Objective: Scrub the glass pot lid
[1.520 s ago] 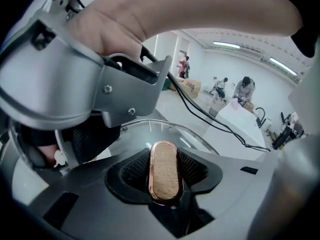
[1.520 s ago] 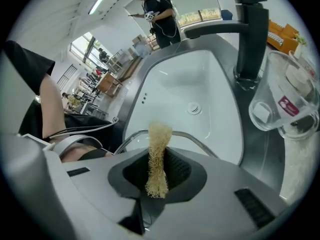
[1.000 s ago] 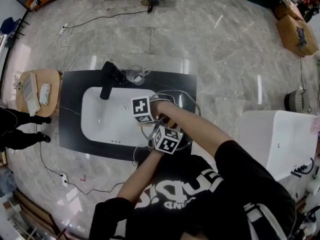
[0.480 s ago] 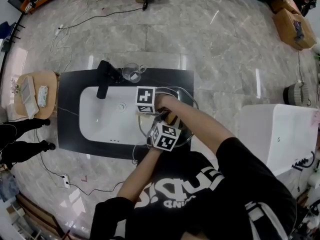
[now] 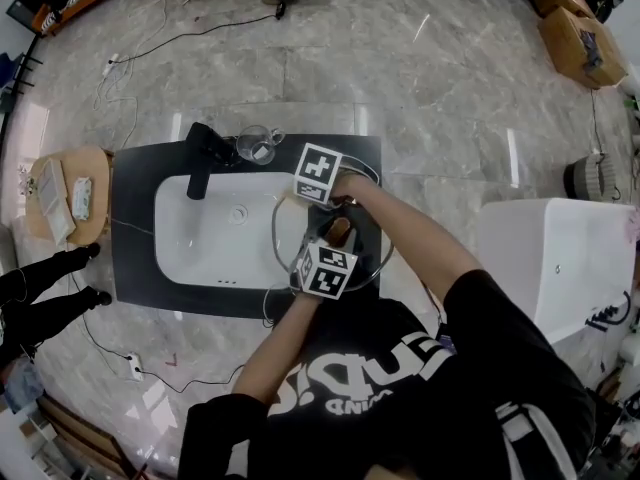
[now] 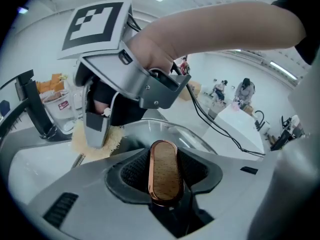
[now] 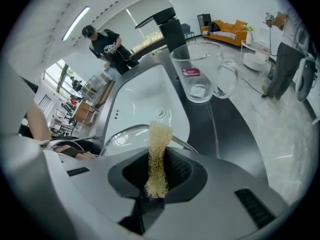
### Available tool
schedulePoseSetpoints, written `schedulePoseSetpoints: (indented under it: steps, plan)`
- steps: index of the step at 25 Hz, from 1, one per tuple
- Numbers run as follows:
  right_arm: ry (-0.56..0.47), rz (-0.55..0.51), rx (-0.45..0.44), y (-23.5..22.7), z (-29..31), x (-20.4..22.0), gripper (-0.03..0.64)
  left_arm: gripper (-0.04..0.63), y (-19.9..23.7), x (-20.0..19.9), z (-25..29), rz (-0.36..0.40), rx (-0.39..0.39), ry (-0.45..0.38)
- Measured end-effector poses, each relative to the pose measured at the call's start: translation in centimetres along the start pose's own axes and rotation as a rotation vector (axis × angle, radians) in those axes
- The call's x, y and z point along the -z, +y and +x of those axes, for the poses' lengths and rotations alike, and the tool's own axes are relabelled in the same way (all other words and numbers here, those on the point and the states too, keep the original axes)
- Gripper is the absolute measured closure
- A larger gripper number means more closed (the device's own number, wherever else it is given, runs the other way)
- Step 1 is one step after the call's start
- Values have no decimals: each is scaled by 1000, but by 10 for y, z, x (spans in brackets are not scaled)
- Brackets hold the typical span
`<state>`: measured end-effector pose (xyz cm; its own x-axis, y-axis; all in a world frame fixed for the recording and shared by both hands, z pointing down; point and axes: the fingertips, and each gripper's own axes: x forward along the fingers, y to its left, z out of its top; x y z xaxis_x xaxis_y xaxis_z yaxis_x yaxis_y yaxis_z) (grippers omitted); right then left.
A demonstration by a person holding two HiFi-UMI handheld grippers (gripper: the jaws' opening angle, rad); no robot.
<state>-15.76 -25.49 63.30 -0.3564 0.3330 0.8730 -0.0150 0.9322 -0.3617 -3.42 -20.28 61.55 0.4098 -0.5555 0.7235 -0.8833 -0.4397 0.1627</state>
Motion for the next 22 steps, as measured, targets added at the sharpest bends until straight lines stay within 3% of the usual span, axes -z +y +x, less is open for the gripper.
schedulePoseSetpoints:
  steps: [22]
  plan:
    - [-129,220,128,-54,-51,71,569,413,4,4,-2,-2,17,9]
